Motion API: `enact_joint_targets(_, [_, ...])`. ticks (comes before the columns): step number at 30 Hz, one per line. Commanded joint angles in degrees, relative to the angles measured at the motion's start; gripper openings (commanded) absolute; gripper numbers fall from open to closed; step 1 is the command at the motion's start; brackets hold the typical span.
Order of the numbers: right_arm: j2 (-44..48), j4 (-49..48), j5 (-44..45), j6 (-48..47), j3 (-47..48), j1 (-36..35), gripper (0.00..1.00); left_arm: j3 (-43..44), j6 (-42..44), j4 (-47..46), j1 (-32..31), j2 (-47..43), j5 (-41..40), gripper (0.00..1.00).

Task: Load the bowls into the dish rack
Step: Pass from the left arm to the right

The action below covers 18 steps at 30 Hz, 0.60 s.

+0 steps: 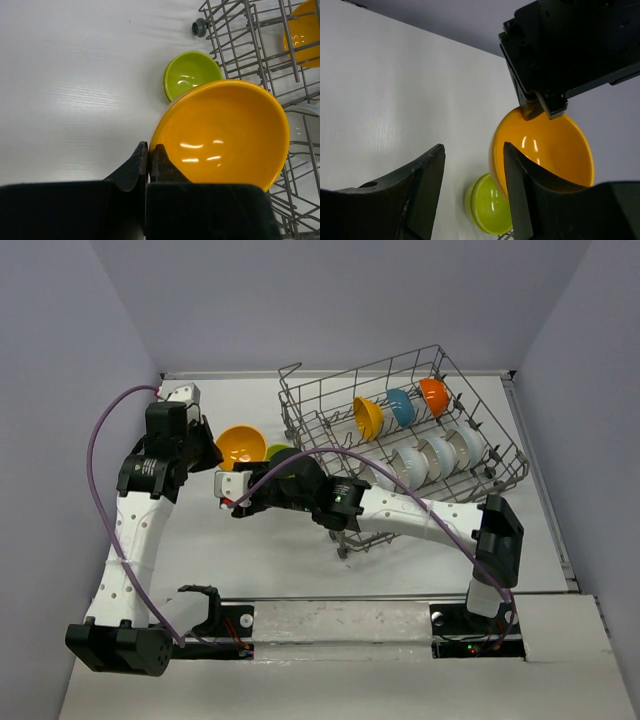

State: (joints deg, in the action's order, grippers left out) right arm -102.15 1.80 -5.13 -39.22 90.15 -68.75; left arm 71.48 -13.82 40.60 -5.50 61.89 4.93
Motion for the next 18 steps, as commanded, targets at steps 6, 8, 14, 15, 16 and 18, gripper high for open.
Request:
enact_joint_targets(6, [-1.8,-8.9,8.6,-5.8,0.8,-0.7,0.55,1.4,1.1,0.0,-1.8,-3.6,0.9,0.00])
enact_joint_targets(8, [-2.4,-8.8,9.2,-6.2,1.1,-0.7,0.55,1.4,1.2,0.0,-2.1,-3.9,0.7,0.00])
enact_joint_targets(14, [-3.0,-8.1,8.8,-6.3,1.1,-0.7,0.55,1.4,1.3,-0.2,-3.0,-4.2,0.2,0.00])
enact_joint_targets(15, [-3.0,-8.1,8.9,-6.4,0.9,-0.7,0.55,1.6,1.3,-0.1,-3.3,-4.2,0.2,0.00])
enact_joint_targets(16, [-3.1,-8.1,9.0,-6.5,0.9,-0.7,0.55,1.7,1.3,-0.1,-3.4,-4.1,0.2,0.00])
enact_joint_targets(18, [-3.2,-8.3,9.5,-6.7,0.8,-0.7,0.55,1.8,1.3,0.0,-3.6,-4.1,0.0,0.00])
